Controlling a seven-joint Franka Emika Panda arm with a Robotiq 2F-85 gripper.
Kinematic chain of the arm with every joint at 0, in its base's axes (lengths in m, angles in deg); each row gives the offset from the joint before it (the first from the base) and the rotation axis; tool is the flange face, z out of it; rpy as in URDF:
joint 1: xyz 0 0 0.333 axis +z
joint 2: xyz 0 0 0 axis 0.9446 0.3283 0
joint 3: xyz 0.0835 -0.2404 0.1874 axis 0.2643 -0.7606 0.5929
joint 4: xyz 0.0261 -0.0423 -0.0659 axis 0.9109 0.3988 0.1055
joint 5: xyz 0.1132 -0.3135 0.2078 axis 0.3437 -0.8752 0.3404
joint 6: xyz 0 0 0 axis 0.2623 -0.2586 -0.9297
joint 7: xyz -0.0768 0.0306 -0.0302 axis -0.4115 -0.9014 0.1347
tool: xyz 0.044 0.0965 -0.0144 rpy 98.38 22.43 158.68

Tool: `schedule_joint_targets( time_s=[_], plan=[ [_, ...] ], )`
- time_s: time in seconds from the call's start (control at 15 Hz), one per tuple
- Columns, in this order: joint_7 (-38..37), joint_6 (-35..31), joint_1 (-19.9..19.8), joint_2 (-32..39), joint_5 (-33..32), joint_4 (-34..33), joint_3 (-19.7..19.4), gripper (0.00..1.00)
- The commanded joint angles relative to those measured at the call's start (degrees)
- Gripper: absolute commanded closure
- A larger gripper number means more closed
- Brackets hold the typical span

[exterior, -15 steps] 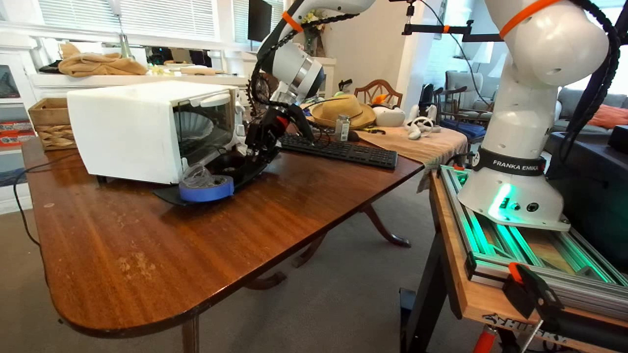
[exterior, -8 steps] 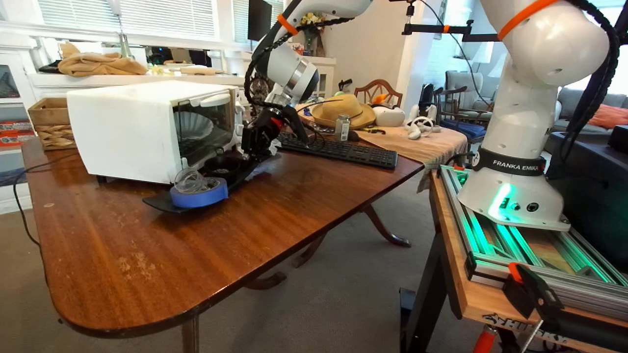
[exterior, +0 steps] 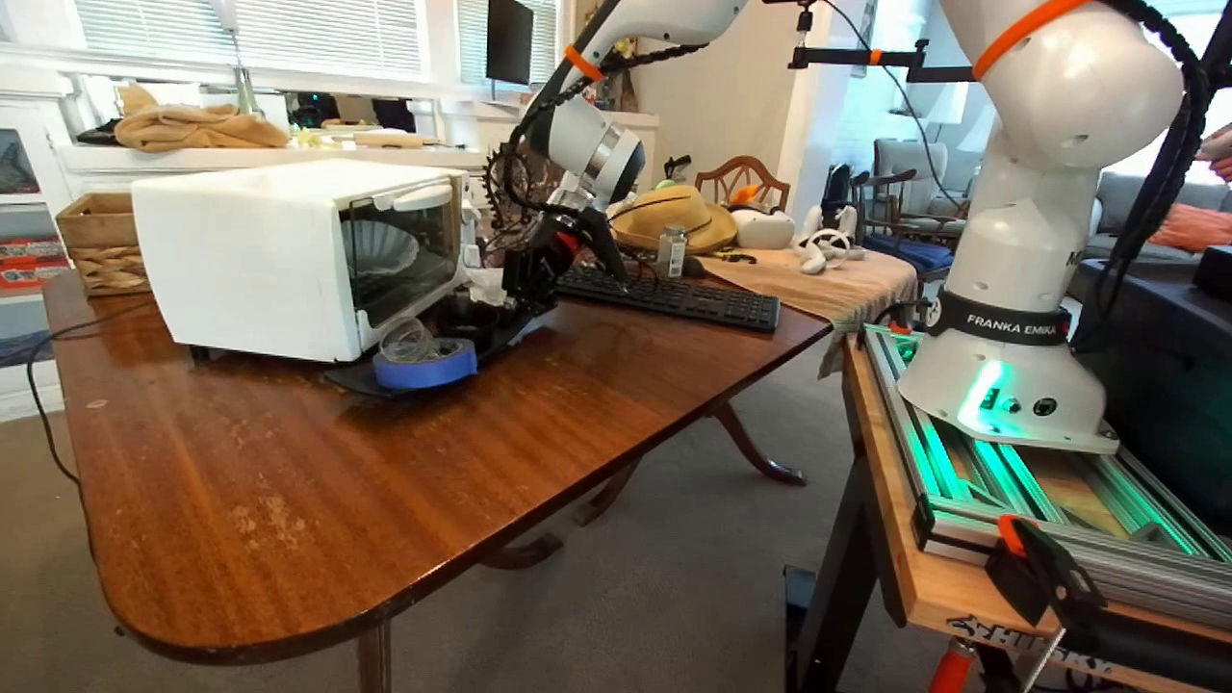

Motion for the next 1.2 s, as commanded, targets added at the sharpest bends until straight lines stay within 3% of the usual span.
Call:
schedule_joint_targets(
  time_s=[0.0, 0.73, 1.13],
  plan=[
    [3.45, 3.53, -1.74, 0.65, -0.79, 1.27, -2.1, 0.98],
    [8.08, 5.28, -1.93, -4.05, -5.88, 5.36, -5.01, 0.98],
    [17.45, 5.09, -2.81, -8.22, -7.65, 8.88, -4.9, 0.98]
  ],
)
